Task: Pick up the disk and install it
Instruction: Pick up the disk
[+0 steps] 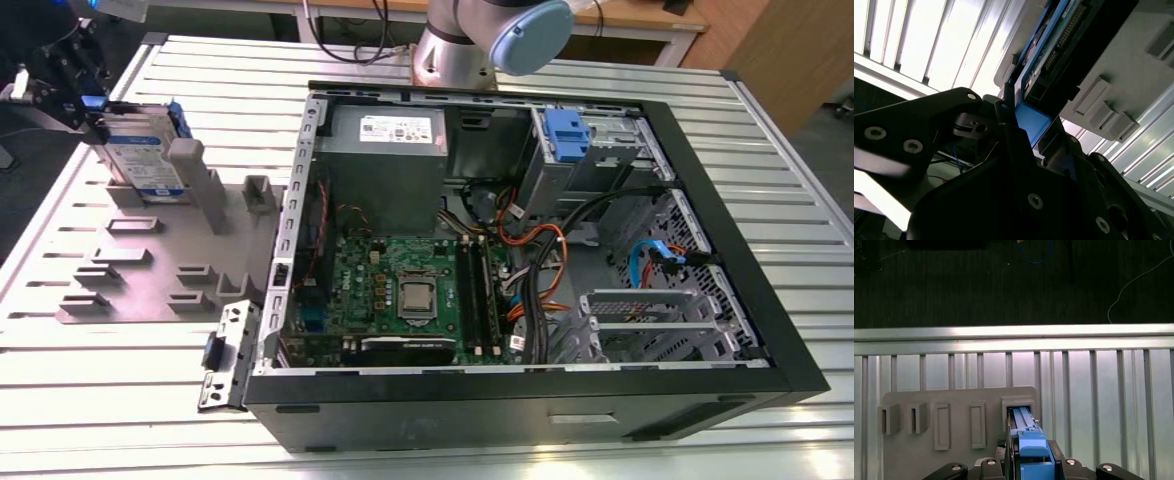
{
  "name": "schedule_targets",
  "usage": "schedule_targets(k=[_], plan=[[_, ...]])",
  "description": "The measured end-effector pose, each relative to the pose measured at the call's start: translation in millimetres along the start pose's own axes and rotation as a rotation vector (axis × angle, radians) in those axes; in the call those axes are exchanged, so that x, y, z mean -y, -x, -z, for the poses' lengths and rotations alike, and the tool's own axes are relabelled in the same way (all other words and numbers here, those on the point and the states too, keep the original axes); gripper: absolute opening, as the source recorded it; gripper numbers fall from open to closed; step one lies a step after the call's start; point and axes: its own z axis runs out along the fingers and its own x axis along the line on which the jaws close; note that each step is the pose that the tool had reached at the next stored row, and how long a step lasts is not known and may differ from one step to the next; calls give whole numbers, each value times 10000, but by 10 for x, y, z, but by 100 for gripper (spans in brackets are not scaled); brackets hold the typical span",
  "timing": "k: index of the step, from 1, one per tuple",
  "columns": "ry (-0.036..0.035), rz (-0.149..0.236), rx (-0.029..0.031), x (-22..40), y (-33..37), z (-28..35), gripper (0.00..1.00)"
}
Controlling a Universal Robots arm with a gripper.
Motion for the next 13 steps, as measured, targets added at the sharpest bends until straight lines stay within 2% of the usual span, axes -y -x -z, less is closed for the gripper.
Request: schedule_targets(k=[13], plan=[[-1,-1,-29,0,-16,-1,44]])
